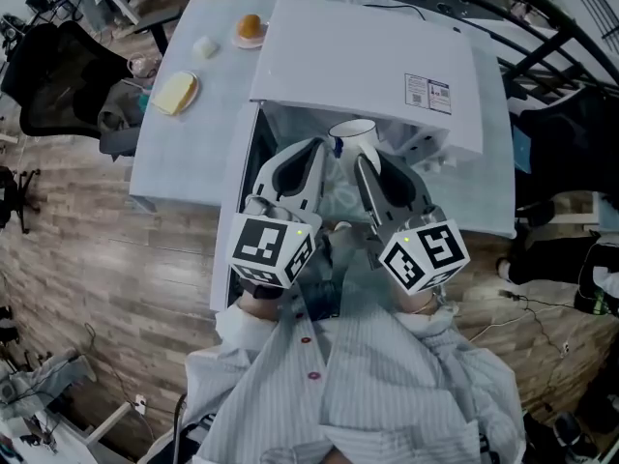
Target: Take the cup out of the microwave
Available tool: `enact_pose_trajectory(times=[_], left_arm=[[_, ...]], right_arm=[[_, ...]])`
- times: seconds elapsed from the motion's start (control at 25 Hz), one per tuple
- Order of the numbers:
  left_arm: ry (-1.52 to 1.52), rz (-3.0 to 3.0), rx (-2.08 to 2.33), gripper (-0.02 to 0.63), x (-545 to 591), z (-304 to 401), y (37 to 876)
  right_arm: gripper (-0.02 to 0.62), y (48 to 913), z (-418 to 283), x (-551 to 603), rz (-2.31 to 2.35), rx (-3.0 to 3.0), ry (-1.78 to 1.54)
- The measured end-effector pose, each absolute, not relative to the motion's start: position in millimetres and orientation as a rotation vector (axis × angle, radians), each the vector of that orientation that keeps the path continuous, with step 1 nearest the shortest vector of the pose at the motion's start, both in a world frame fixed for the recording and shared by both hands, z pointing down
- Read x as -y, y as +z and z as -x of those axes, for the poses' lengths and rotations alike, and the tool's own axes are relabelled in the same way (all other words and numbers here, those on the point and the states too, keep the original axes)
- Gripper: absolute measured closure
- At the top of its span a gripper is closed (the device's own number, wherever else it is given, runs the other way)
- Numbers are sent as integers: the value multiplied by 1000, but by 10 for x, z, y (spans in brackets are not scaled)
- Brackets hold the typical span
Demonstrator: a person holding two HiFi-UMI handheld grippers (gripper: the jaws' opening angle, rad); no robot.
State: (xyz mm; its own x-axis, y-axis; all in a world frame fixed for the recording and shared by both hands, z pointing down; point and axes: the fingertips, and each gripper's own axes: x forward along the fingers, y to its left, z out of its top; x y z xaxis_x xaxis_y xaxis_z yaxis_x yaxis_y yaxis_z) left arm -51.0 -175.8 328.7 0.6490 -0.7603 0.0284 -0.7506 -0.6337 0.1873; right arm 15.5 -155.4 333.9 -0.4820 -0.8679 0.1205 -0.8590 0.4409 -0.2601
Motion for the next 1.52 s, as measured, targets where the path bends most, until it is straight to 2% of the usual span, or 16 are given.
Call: enact_pose_trajectory(times=[1.52], left_arm=[[-85,-2715,1245,597,1533,601,3202]], right_arm=[[508,3061,-131,1311,1431,-2634,-482]])
